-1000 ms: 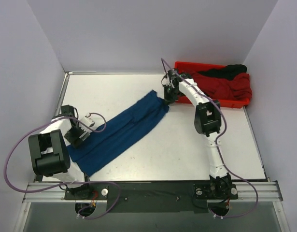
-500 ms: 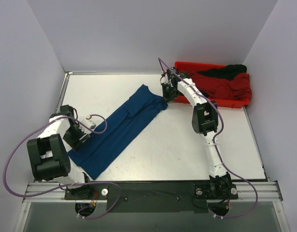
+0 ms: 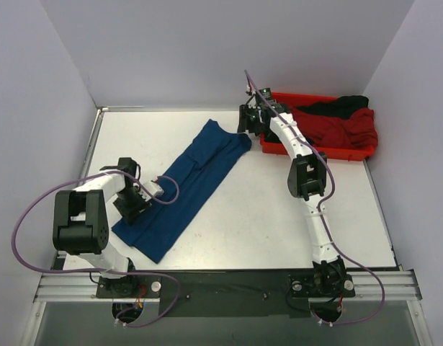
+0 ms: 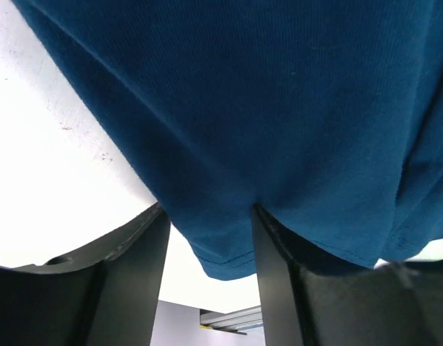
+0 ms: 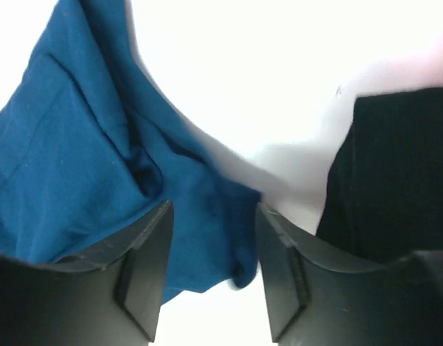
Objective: Fold and stack the t-shirts
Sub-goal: Rotate the tshirt 90 degrees
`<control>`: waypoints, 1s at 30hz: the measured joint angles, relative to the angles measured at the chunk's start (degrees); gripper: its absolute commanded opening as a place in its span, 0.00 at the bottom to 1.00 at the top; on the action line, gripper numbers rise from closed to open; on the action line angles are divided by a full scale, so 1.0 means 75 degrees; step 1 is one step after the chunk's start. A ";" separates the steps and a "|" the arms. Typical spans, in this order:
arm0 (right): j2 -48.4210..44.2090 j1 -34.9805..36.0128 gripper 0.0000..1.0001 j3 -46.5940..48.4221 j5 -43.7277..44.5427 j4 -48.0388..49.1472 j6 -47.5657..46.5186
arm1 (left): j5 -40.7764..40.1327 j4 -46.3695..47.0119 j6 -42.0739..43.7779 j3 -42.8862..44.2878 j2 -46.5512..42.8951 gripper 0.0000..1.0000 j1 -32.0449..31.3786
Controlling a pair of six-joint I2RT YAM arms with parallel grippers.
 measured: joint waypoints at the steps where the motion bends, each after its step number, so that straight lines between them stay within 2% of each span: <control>1: 0.0000 -0.0009 0.68 0.0073 0.0047 0.0111 -0.0067 | -0.0003 -0.0026 -0.0044 -0.0009 0.0000 0.52 -0.0044; 6: -0.0239 0.0003 0.90 -0.0160 0.0216 0.0501 -0.0265 | 0.0041 -0.0087 -0.0233 -0.0020 -0.0012 0.51 -0.0114; 8: -0.0597 0.0023 0.92 -0.0624 0.0358 0.0545 -0.0440 | 0.0111 -0.0119 -0.0268 -0.0111 -0.0154 0.51 -0.0157; 10: -0.1093 0.0038 0.93 -0.1128 0.0536 0.0510 -0.0653 | 0.0399 -0.0289 -0.0323 -0.0286 -0.0414 0.56 -0.0172; 13: -0.2098 0.0134 0.93 -0.1836 0.0644 0.0481 -0.1183 | 0.0624 -0.0723 -0.0385 -0.0455 -0.0906 0.75 -0.0076; 16: -0.3526 0.0466 0.93 -0.2929 0.0283 0.0621 -0.1894 | 0.0638 -0.0755 -0.0420 -0.0414 -0.1387 0.81 0.0452; 18: -0.4753 0.0976 0.92 -0.4141 -0.0087 0.1017 -0.2419 | 0.0632 -0.0755 -0.0481 -0.0277 -0.1588 0.85 0.0970; 21: -0.6610 0.2326 0.90 -0.6324 -0.0554 0.1772 -0.3273 | 0.0635 -0.0615 -0.0557 -0.0181 -0.1941 0.89 0.1463; 23: -0.7385 0.3404 0.83 -0.7595 -0.0740 0.2401 -0.3789 | 0.0632 -0.0516 -0.0600 -0.0198 -0.2238 0.89 0.1498; 24: -0.7574 0.3993 0.70 -0.8096 -0.0842 0.2702 -0.4019 | 0.0621 -0.0434 -0.0627 -0.0213 -0.2372 0.89 0.1495; 26: -0.7510 0.4925 0.62 -0.8752 -0.0982 0.3212 -0.4398 | 0.0548 -0.0259 -0.0743 -0.0242 -0.2527 0.89 0.1492; 30: -0.6056 0.5831 0.62 -0.8469 -0.0982 0.3442 -0.4730 | 0.0195 0.0140 -0.0968 -0.0321 -0.2463 0.89 0.1498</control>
